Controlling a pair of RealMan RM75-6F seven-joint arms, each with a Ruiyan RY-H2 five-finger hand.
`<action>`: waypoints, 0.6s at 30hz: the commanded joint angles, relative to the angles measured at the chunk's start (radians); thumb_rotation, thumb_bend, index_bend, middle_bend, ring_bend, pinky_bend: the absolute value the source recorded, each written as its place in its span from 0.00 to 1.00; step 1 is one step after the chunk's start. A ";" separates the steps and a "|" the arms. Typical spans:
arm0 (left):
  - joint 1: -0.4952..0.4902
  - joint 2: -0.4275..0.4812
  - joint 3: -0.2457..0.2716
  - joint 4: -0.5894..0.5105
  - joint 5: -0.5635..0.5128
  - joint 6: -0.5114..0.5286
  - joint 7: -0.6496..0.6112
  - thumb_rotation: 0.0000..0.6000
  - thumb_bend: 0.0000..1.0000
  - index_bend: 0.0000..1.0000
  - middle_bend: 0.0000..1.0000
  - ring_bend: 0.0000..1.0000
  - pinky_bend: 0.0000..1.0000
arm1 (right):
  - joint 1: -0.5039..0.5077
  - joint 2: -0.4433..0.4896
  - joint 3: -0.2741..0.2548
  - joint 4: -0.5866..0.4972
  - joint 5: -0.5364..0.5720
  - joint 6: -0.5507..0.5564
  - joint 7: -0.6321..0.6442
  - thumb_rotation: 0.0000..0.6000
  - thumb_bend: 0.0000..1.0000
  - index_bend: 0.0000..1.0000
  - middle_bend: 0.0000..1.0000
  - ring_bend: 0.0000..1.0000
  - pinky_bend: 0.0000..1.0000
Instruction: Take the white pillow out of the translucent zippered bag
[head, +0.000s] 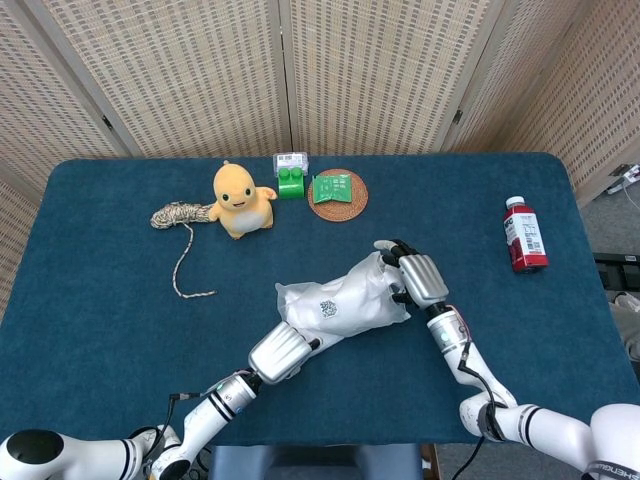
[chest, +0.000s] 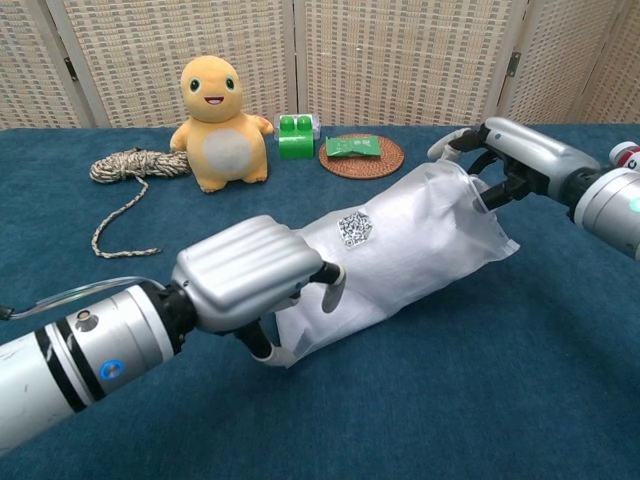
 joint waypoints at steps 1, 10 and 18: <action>0.000 0.002 -0.001 -0.002 -0.001 0.000 0.001 1.00 0.07 0.47 1.00 0.93 0.95 | 0.000 0.000 0.000 0.000 -0.001 0.001 0.001 1.00 0.55 0.66 0.21 0.12 0.29; -0.002 -0.004 0.002 0.009 0.004 0.001 -0.006 1.00 0.07 0.50 1.00 0.93 0.95 | -0.003 0.002 0.000 -0.002 -0.002 0.002 0.003 1.00 0.55 0.66 0.21 0.12 0.29; -0.009 -0.014 -0.005 0.015 -0.009 -0.017 0.015 1.00 0.06 0.51 1.00 0.93 0.95 | -0.006 0.003 -0.001 0.000 -0.001 0.002 0.007 1.00 0.56 0.66 0.21 0.12 0.29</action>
